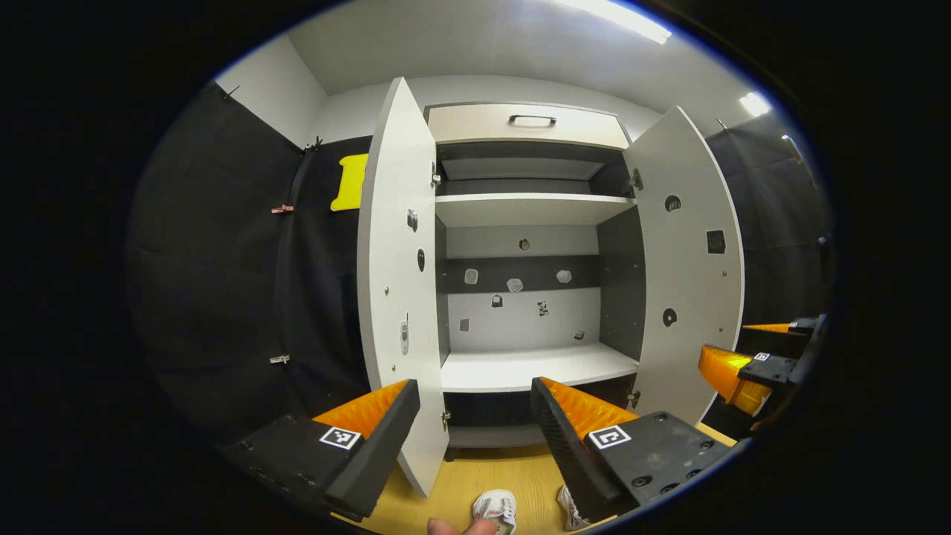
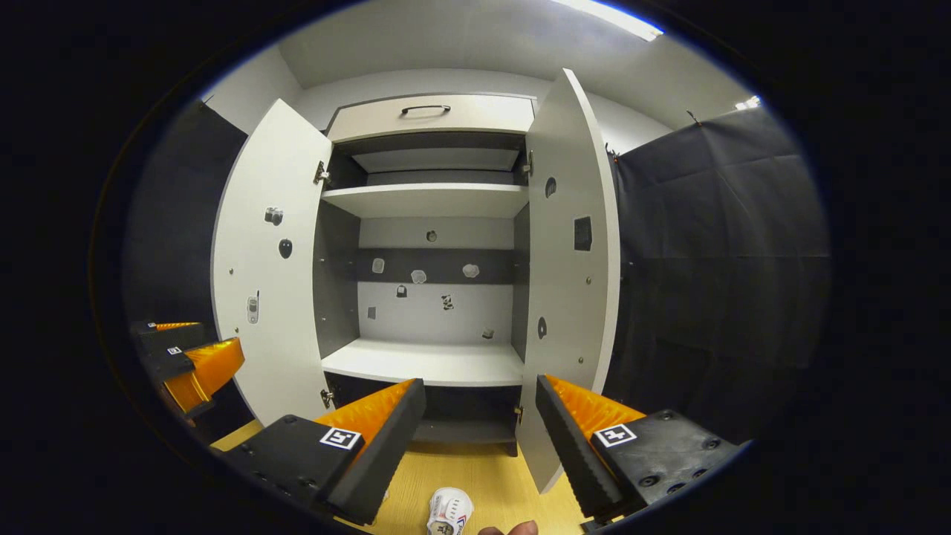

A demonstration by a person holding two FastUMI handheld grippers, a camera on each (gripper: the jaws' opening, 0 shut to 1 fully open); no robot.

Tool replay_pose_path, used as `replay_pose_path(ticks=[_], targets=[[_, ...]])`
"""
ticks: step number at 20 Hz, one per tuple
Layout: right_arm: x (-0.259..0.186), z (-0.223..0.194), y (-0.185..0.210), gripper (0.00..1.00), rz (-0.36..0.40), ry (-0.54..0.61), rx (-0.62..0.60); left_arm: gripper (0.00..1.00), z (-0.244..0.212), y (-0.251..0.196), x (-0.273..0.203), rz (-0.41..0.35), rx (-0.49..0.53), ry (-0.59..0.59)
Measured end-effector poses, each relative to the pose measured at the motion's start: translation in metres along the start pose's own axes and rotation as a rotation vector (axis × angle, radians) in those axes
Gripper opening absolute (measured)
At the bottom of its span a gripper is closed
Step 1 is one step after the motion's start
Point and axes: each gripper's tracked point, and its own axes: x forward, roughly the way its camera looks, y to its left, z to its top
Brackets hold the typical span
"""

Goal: Grab one shoe with the right hand and put it into the shoe cabinet, grab the other shoe with the left hand and put it into the shoe cabinet; then close the right door with the right hand and the left door with the left hand.

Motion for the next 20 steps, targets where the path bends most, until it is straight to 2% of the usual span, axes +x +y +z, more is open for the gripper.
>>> replay_pose_path(ticks=[6, 13, 17, 20], targets=[[-0.011, -0.075, 0.022, 0.98, 0.057, 0.159, 0.068, 0.95, -0.01, 0.014, -0.002, 0.025, -0.01, -0.003], [-0.04, -0.217, 0.056, 0.99, 0.15, 0.441, 0.109, 0.95, -0.026, 0.031, -0.007, 0.076, 0.011, 0.009], [-0.055, -0.292, 0.068, 0.99, 0.165, 0.59, 0.153, 0.95, -0.041, 0.032, -0.014, 0.094, -0.005, 0.035], [-0.058, -0.339, 0.077, 0.89, 0.191, 0.673, 0.155, 0.95, -0.052, 0.034, -0.018, 0.105, 0.011, 0.059]])
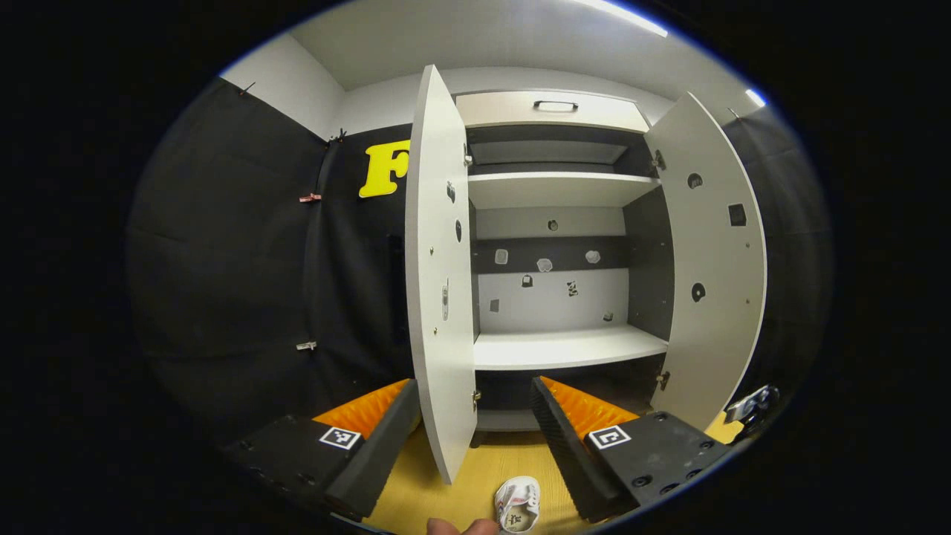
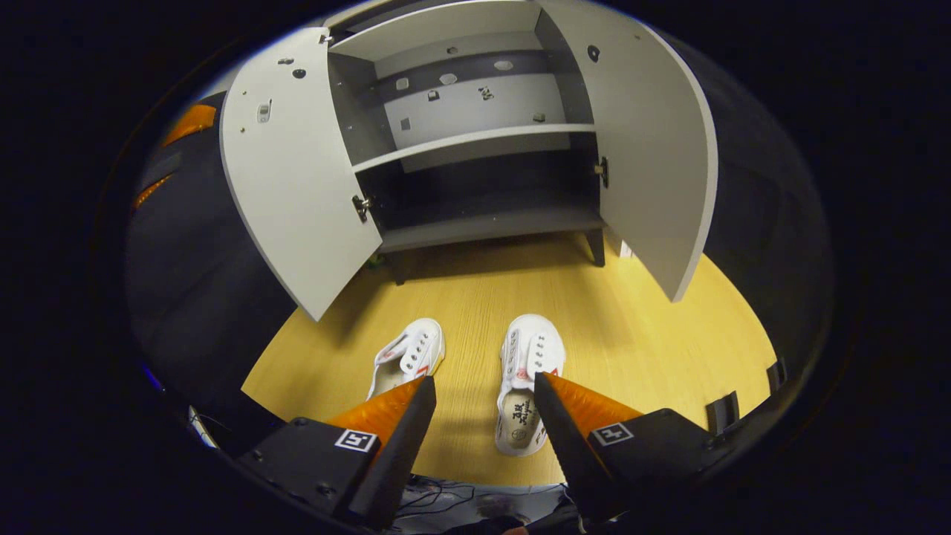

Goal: Grab one shoe with the right hand and put it into the shoe cabinet, grab the other shoe with the left hand and put it into the shoe cabinet; then close the right door with the right hand and the left door with the left hand.

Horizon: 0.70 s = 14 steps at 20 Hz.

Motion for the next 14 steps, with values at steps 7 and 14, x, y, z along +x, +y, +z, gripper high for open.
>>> replay_pose_path(ticks=[7, 14], targets=[[0.067, -0.058, -0.019, 0.72, -0.048, 0.11, 0.072, 0.95, -0.019, 0.013, -0.008, 0.03, 0.021, 0.043], [0.126, -0.06, -0.033, 0.35, -0.141, 0.065, 0.09, 0.95, -0.032, 0.023, -0.003, 0.063, 0.044, 0.068]])
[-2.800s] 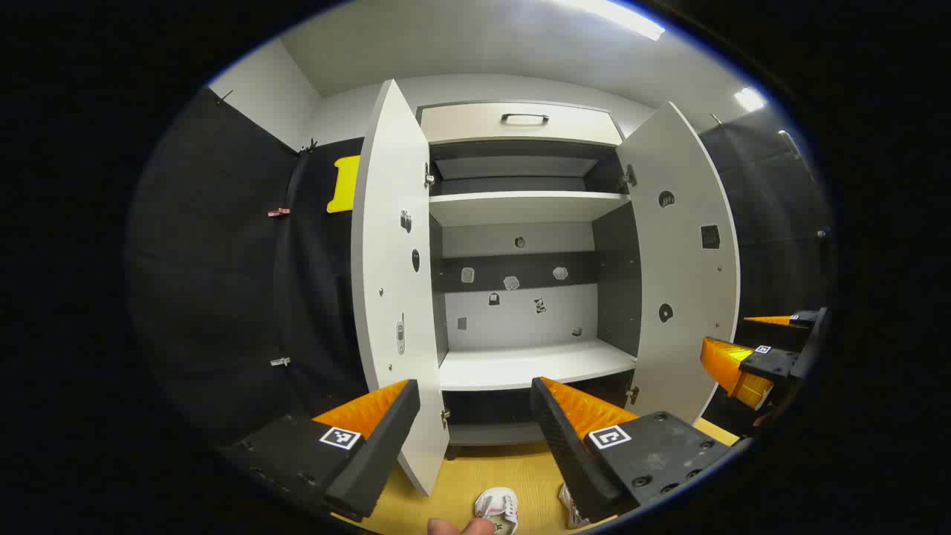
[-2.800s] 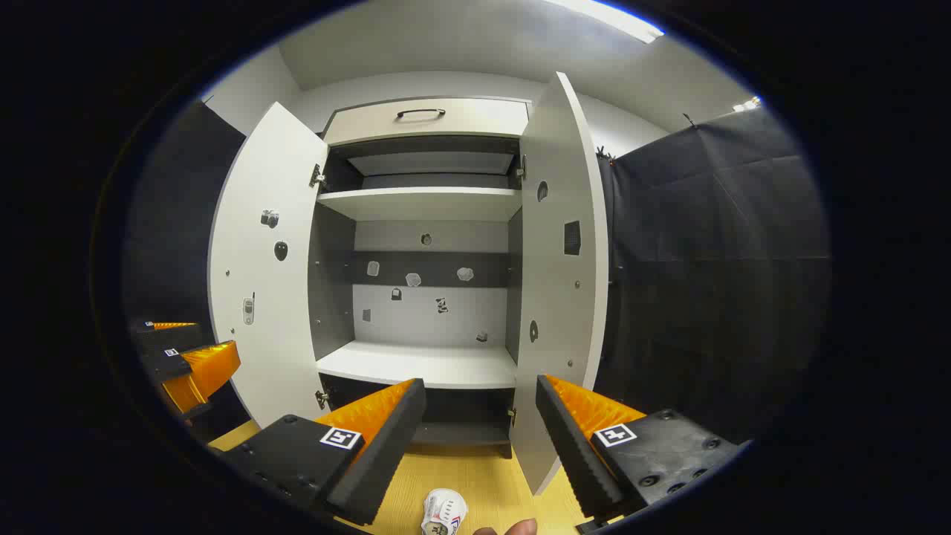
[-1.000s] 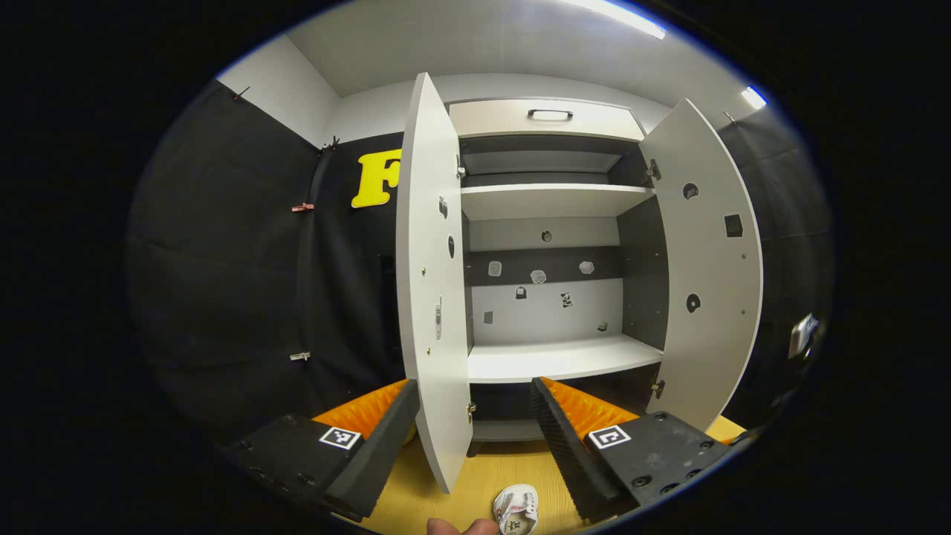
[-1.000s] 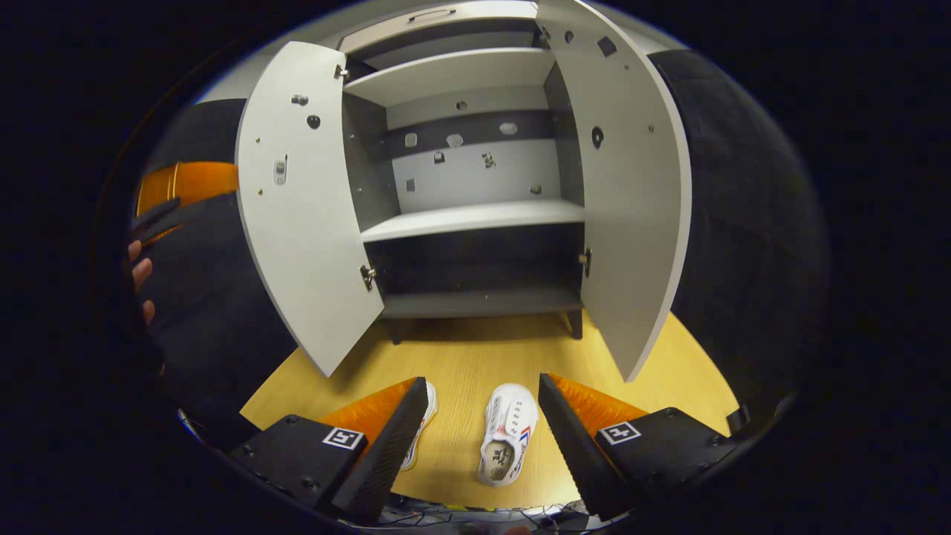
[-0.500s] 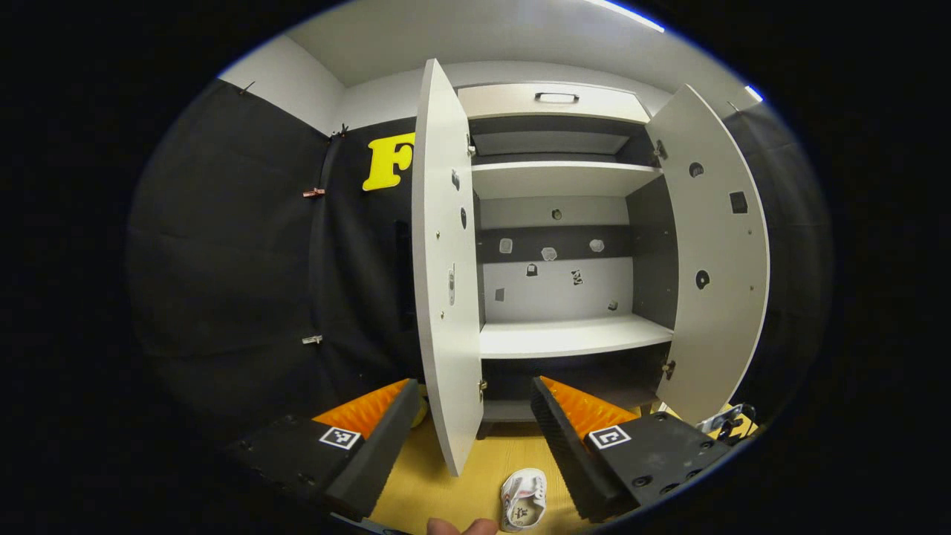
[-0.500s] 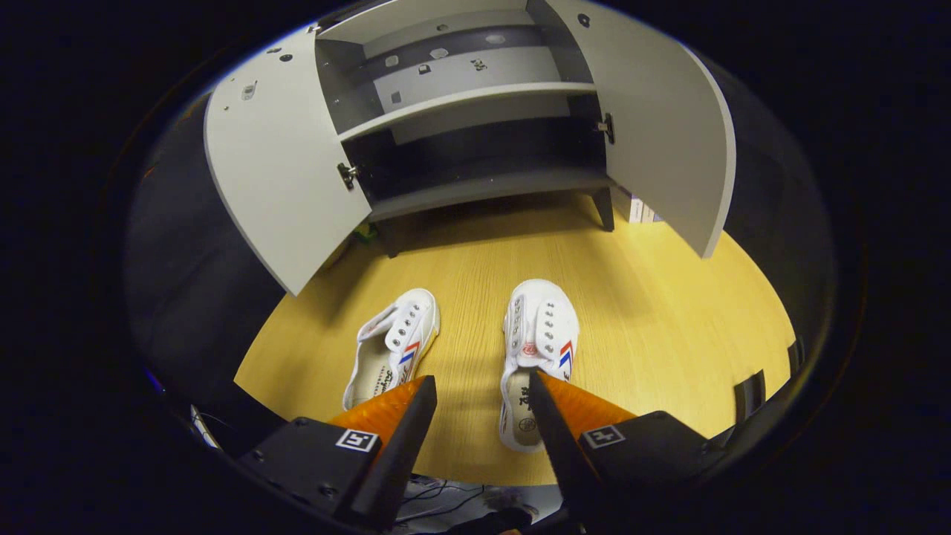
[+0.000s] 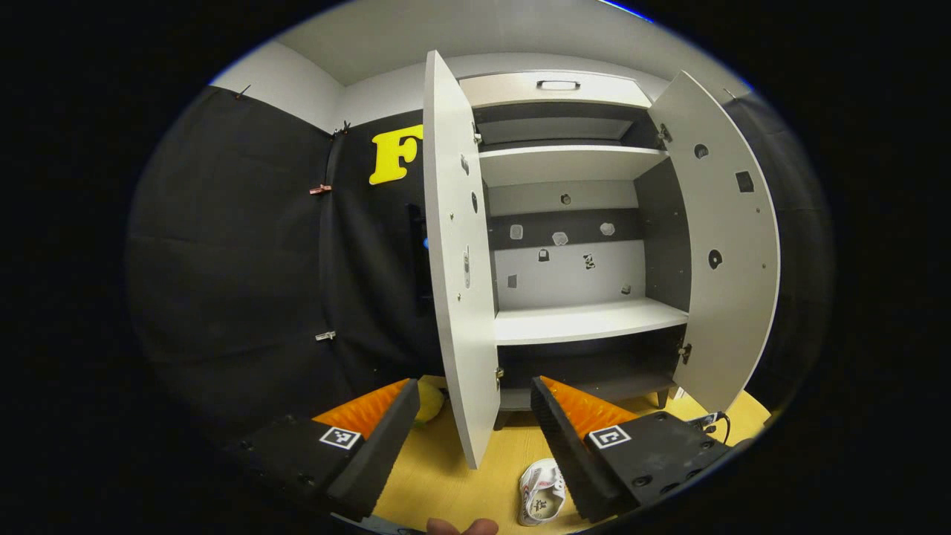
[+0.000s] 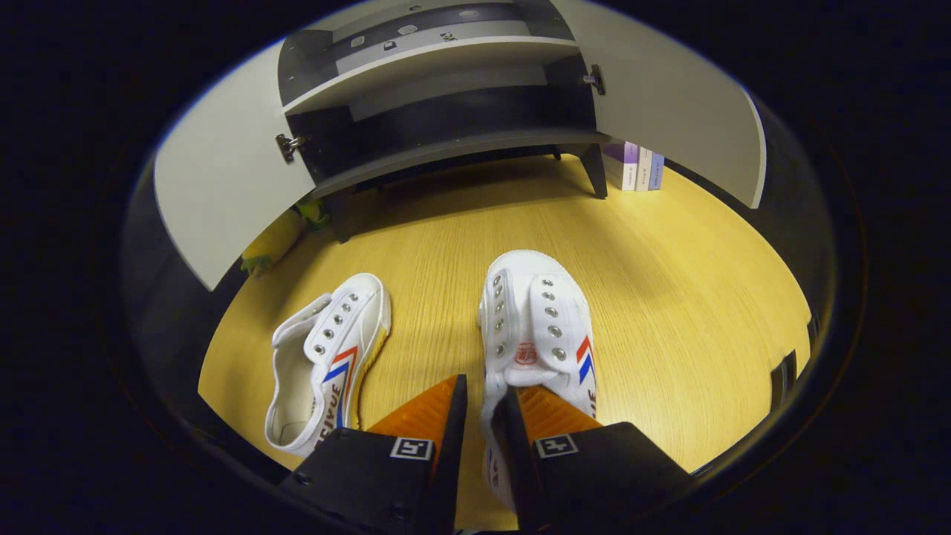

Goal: Grab one shoe with the right hand and put it into the shoe cabinet, grab the other shoe with the left hand and put it into the shoe cabinet; then close the right door with the right hand and the left door with the left hand.

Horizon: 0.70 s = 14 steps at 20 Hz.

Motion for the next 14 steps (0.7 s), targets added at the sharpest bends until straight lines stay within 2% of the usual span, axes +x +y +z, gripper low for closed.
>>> replay_pose_path(ticks=[1, 2, 4, 6, 7, 9, 10, 12, 14], targets=[[0.007, 0.004, -0.001, 0.34, -0.012, -0.022, 0.012, 0.95, -0.003, 0.002, -0.001, 0.005, 0.004, 0.004], [0.013, 0.009, -0.003, 0.24, -0.015, -0.049, 0.024, 0.95, -0.004, 0.004, 0.0, 0.01, 0.011, 0.009], [0.019, 0.019, -0.004, 0.2, -0.006, -0.103, 0.029, 0.95, -0.01, 0.008, 0.0, 0.023, 0.032, 0.024], [0.019, 0.02, -0.007, 0.2, 0.009, -0.12, 0.007, 0.96, -0.013, 0.013, -0.001, 0.035, 0.045, 0.034], [0.021, 0.022, -0.006, 0.13, 0.022, -0.125, 0.001, 0.98, -0.013, 0.014, 0.0, 0.04, 0.046, 0.037], [0.002, 0.024, -0.008, 0.11, 0.044, -0.124, -0.013, 0.97, -0.014, 0.016, 0.001, 0.044, 0.044, 0.039], [0.014, 0.029, -0.011, 0.05, 0.047, -0.132, -0.035, 0.96, -0.011, 0.015, 0.0, 0.042, 0.042, 0.035], [-0.001, 0.037, -0.011, 0.05, 0.069, -0.13, -0.081, 0.96, -0.006, 0.012, 0.002, 0.033, 0.038, 0.022], [-0.018, 0.049, -0.007, 0.05, 0.106, -0.128, -0.051, 0.97, -0.002, 0.009, 0.004, 0.021, 0.028, 0.009]])
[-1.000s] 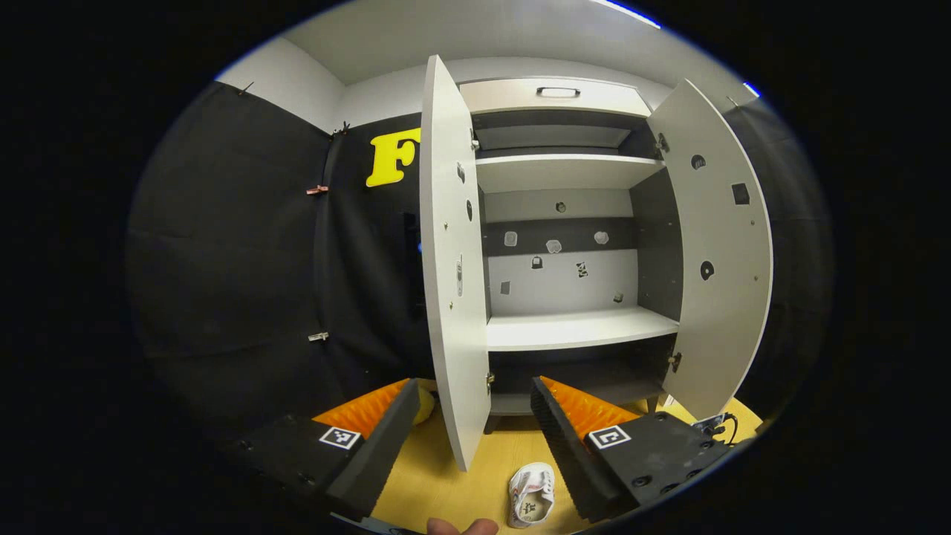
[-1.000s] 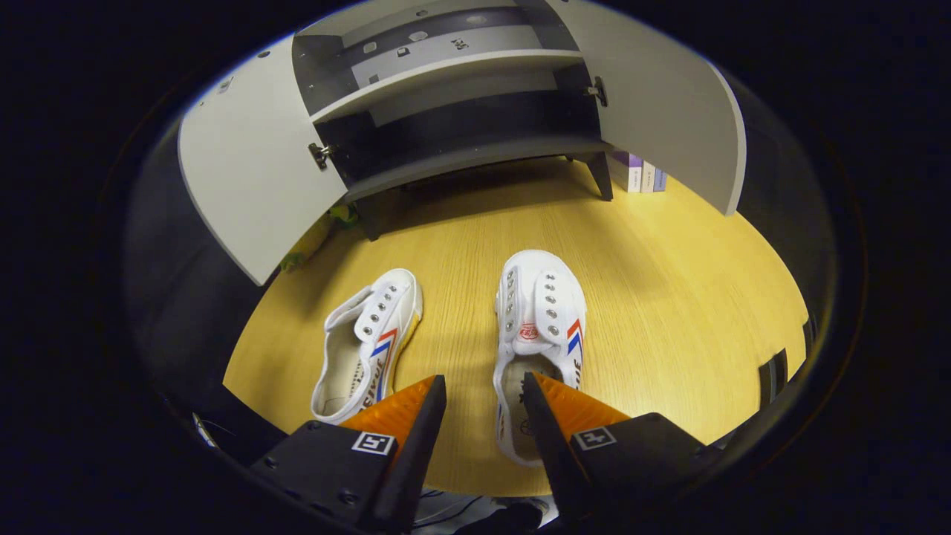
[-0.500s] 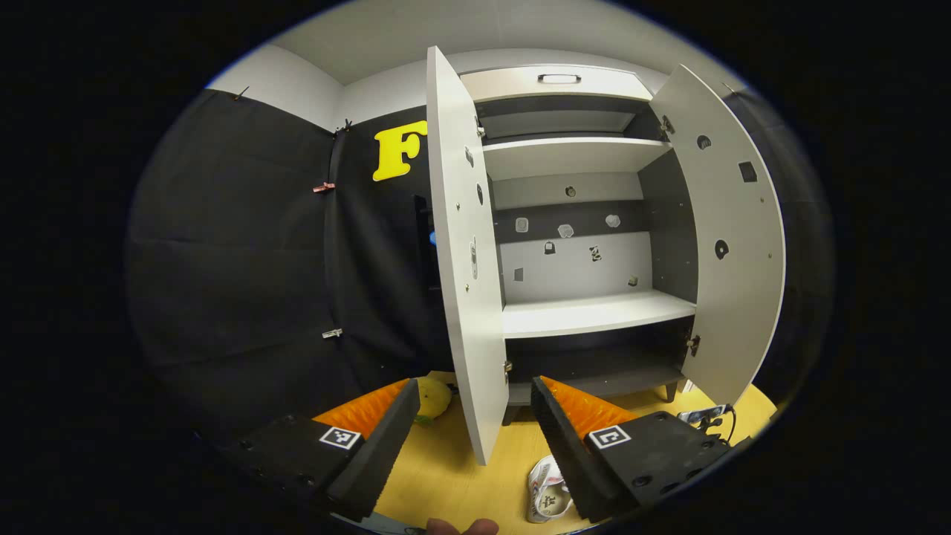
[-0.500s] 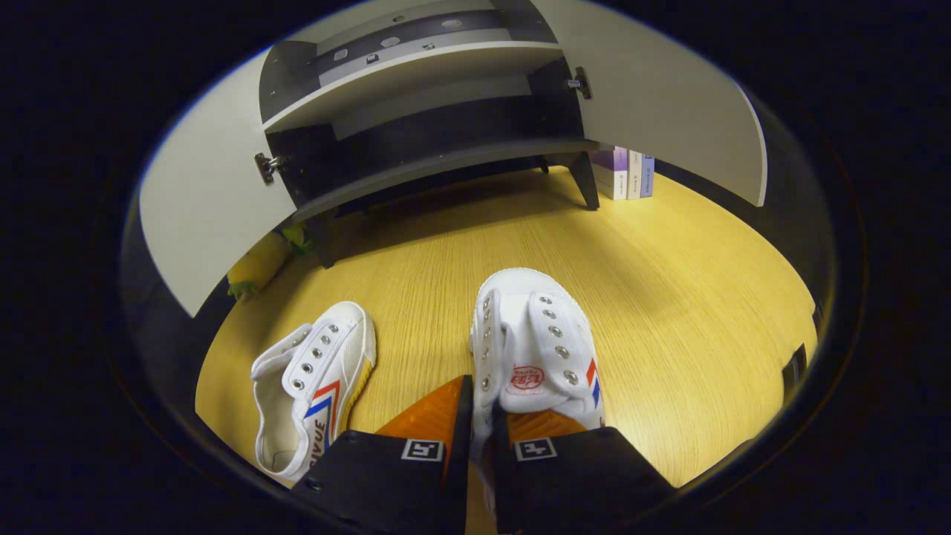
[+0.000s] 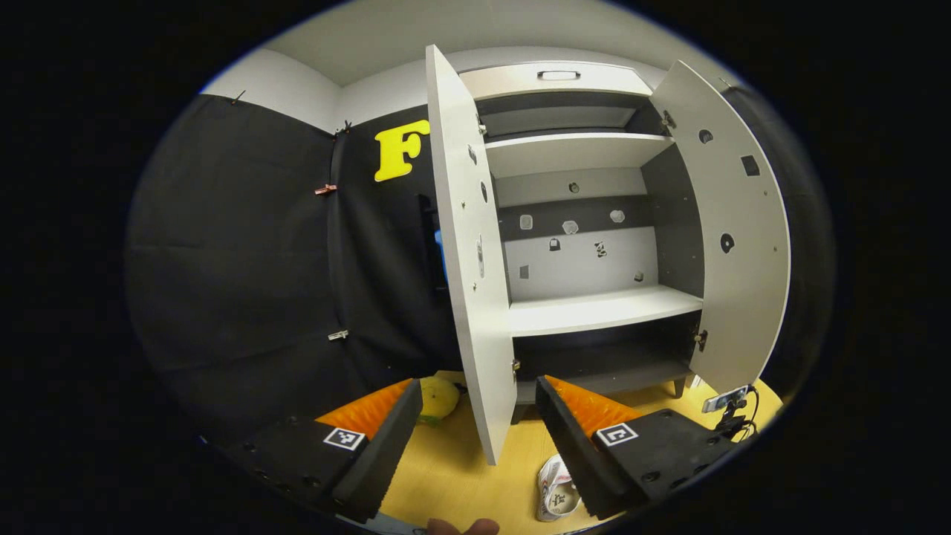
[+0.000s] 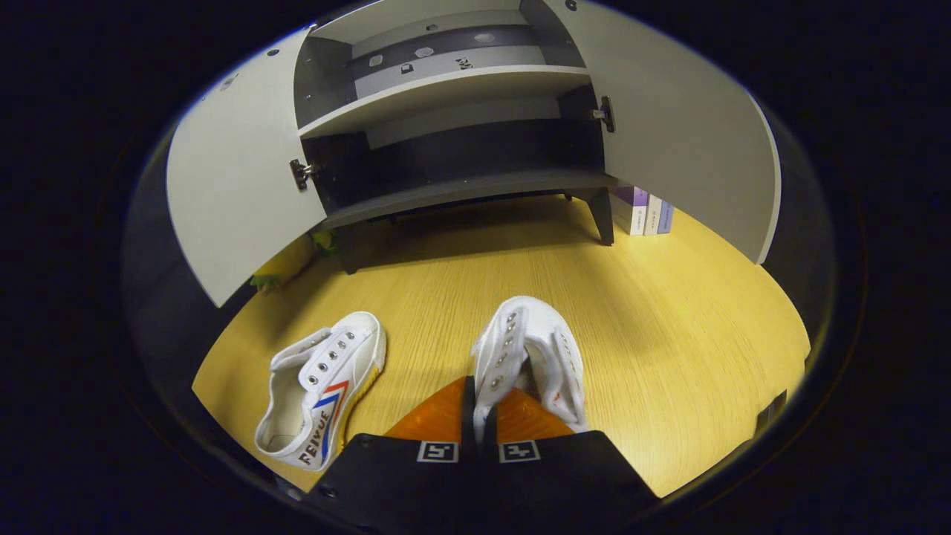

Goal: Grab one shoe with the right hand and put it into the shoe cabinet, grab the other shoe with the left hand and put it into the shoe cabinet; then close the right door with the right hand and the left door with the left hand.

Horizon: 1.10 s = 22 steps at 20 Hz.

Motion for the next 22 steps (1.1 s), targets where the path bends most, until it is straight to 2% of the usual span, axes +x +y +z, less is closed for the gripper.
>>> replay_pose_path(ticks=[6, 9, 13, 17, 22], targets=[[-0.057, 0.075, 0.012, 0.05, 0.041, -0.062, -0.03, 0.96, 0.009, -0.009, 0.003, -0.031, -0.037, -0.027], [-0.082, 0.122, 0.019, 0.05, 0.025, -0.092, -0.078, 0.96, 0.013, -0.009, 0.004, -0.041, -0.035, -0.043], [-0.107, 0.194, 0.047, 0.05, 0.065, -0.162, -0.109, 0.96, 0.016, -0.011, 0.009, -0.06, -0.056, -0.043], [-0.11, 0.267, 0.071, 0.05, 0.101, -0.218, -0.131, 0.96, 0.02, -0.018, 0.012, -0.081, -0.062, -0.049], [-0.086, 0.352, 0.079, 0.05, 0.087, -0.284, -0.17, 0.96, 0.022, -0.035, 0.016, -0.126, -0.074, -0.049]])
